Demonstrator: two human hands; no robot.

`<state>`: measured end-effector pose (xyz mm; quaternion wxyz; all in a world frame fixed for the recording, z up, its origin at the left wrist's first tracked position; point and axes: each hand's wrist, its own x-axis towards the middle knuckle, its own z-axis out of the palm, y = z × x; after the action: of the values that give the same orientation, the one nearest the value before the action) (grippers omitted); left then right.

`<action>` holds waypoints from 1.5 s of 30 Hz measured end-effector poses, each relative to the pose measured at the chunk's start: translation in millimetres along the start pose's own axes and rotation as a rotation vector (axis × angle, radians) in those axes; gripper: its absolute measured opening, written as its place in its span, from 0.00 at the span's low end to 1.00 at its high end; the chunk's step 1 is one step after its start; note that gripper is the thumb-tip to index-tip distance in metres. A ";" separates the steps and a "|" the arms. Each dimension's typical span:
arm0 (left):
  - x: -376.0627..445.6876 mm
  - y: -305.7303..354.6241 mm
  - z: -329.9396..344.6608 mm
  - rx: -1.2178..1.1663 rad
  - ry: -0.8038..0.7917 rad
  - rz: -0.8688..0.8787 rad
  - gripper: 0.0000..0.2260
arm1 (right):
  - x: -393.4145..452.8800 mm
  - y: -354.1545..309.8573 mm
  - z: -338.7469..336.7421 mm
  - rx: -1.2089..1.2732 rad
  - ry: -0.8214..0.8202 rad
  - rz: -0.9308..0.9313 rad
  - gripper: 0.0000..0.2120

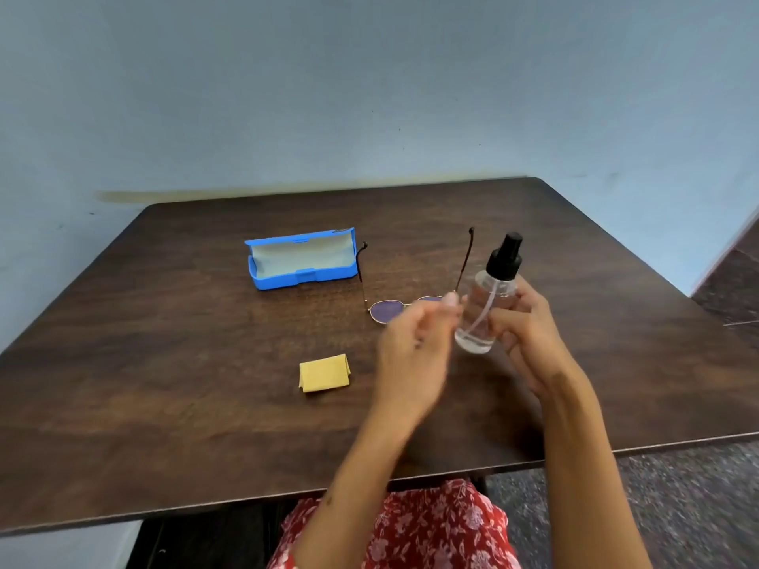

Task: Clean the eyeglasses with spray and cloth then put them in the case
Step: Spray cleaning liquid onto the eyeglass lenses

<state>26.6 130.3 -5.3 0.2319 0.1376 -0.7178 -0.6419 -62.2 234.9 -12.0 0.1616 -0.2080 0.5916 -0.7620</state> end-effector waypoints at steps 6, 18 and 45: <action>38.9 -4.5 -81.6 0.067 0.324 -0.118 0.05 | 9.9 0.5 24.0 0.174 -0.042 0.068 0.21; 90.4 -36.5 -104.2 0.481 -0.113 -0.198 0.21 | 13.1 11.1 60.3 0.023 -0.105 0.036 0.19; 99.4 -54.9 -105.3 0.418 -0.142 -0.002 0.05 | 20.5 19.4 60.7 0.173 -0.217 0.179 0.24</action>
<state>-10.2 -16.8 -36.7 0.1466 0.1380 -0.8497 -0.4872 -49.1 169.3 -15.2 0.3090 -0.2207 0.5188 -0.7659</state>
